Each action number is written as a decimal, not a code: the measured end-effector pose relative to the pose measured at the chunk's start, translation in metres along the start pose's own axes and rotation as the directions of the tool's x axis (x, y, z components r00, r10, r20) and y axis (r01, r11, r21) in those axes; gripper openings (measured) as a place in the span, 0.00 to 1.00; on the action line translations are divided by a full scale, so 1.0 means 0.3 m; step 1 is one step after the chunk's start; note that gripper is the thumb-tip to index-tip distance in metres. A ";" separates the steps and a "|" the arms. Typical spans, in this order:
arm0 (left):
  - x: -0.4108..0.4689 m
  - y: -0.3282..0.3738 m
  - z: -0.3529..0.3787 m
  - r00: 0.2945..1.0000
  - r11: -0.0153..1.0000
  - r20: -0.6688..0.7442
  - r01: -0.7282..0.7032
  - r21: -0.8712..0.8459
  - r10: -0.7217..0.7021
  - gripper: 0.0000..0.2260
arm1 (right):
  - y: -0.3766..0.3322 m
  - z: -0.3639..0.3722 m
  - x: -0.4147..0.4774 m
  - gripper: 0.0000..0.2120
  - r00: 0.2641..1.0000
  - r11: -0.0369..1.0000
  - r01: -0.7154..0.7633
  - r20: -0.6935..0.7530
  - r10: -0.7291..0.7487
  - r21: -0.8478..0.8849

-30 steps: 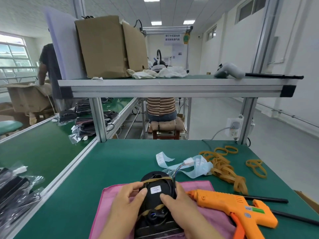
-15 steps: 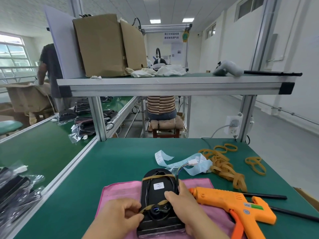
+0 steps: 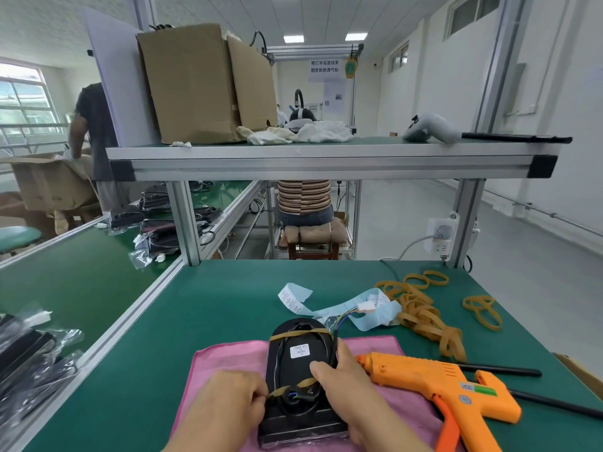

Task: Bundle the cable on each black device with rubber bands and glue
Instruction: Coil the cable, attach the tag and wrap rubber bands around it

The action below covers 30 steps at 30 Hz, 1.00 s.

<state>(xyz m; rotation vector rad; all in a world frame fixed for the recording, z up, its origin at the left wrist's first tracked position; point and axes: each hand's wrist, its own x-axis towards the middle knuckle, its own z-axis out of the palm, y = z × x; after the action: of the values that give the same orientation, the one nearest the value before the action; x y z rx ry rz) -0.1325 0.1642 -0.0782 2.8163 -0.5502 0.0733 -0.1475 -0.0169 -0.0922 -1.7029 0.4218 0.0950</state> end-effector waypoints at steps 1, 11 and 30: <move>-0.001 0.000 0.009 0.999 0.999 -0.005 0.037 0.000 -0.037 0.13 | -0.001 0.001 -0.001 0.16 1.000 1.000 0.002 -0.002 -0.002 -0.001; 0.000 -0.021 0.061 0.964 0.971 -0.168 0.179 -0.158 -0.205 0.09 | -0.010 -0.006 -0.015 0.17 0.999 0.998 0.037 0.013 -0.037 -0.044; -0.053 -0.042 0.069 0.977 0.810 -0.062 0.134 -0.571 -0.205 0.09 | -0.039 -0.386 -0.166 0.16 0.940 0.499 -0.045 -0.206 -0.273 -0.865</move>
<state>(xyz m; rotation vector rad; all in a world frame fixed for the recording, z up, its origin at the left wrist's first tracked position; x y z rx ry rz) -0.1425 0.1756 -0.1029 2.2426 -0.2318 0.0370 -0.2100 -0.1166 -0.0453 -2.7935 0.5437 -0.1019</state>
